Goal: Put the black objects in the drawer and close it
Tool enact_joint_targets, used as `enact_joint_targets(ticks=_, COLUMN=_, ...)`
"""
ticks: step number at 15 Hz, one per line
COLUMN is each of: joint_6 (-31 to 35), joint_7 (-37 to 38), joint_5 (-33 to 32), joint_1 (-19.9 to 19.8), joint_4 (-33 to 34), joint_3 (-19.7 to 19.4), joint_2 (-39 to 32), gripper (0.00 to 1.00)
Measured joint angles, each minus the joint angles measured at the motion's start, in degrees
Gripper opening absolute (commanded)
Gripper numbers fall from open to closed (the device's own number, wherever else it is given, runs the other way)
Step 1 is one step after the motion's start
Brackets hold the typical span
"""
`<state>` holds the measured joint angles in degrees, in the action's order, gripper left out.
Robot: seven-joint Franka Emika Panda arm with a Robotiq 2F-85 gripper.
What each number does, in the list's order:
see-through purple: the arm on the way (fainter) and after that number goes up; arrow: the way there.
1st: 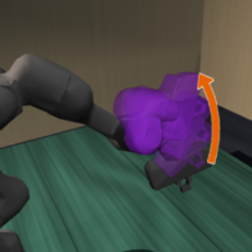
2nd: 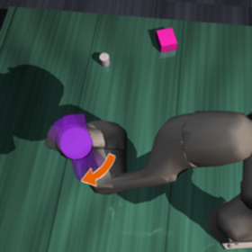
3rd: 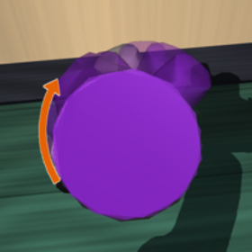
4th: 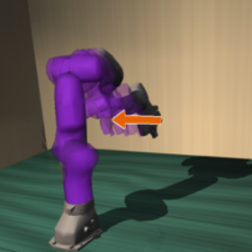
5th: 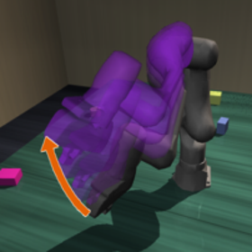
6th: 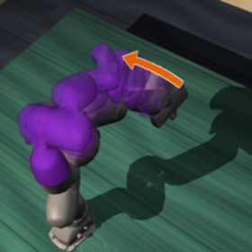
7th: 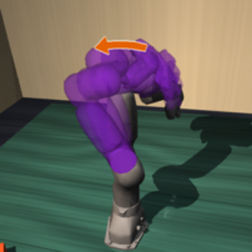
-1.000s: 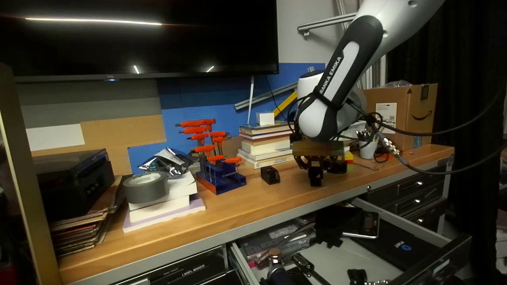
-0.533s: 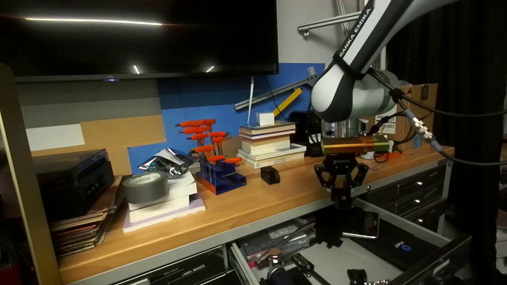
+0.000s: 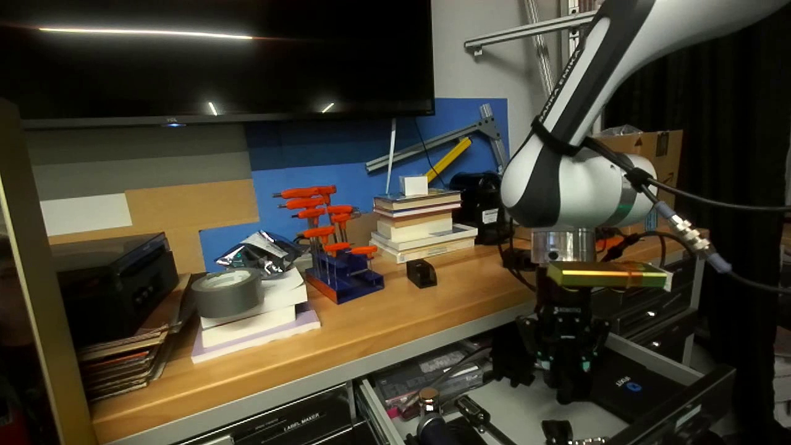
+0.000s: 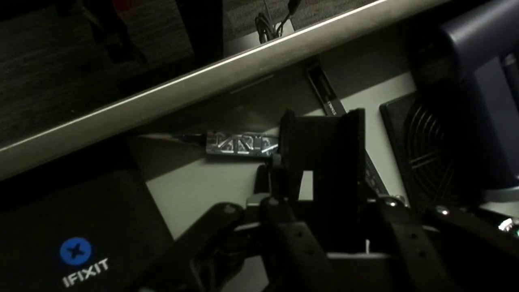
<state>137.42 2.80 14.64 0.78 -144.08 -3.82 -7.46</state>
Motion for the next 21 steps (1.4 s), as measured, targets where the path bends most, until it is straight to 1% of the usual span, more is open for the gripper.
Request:
enact_joint_targets(ticks=3, joint_6=0.1, joint_7=-3.9, joint_5=1.8, joint_1=-0.2, joint_4=0.7, joint_3=1.7, joint_2=-4.5, gripper=0.14)
enact_joint_targets(ticks=9, joint_6=0.2, joint_7=-7.2, joint_5=3.1, joint_1=-0.8, joint_4=5.1, joint_3=6.0, joint_2=-13.8, gripper=0.14)
enact_joint_targets(ticks=13, joint_6=-0.5, joint_7=-8.8, joint_5=4.7, joint_1=-1.4, joint_4=8.9, joint_3=9.2, joint_2=-17.3, gripper=0.14)
enact_joint_targets(ticks=14, joint_6=-0.5, joint_7=-9.1, joint_5=5.0, joint_1=-1.5, joint_4=9.7, joint_3=9.8, joint_2=-17.9, gripper=0.58)
enact_joint_targets(ticks=15, joint_6=-0.5, joint_7=-9.4, joint_5=5.1, joint_1=-1.6, joint_4=10.4, joint_3=10.2, joint_2=-18.7, gripper=0.66)
enact_joint_targets(ticks=16, joint_6=-0.8, joint_7=-9.6, joint_5=5.2, joint_1=-1.7, joint_4=11.0, joint_3=10.5, joint_2=-19.2, gripper=0.71)
enact_joint_targets(ticks=19, joint_6=-0.9, joint_7=-9.7, joint_5=5.2, joint_1=-2.3, joint_4=12.5, joint_3=10.5, joint_2=-20.9, gripper=0.96)
enact_joint_targets(ticks=20, joint_6=-0.8, joint_7=-9.7, joint_5=5.2, joint_1=-2.6, joint_4=12.8, joint_3=10.5, joint_2=-21.4, gripper=0.99)
enact_joint_targets(ticks=21, joint_6=-0.8, joint_7=-9.7, joint_5=5.2, joint_1=-2.9, joint_4=13.1, joint_3=10.5, joint_2=-21.7, gripper=1.0)
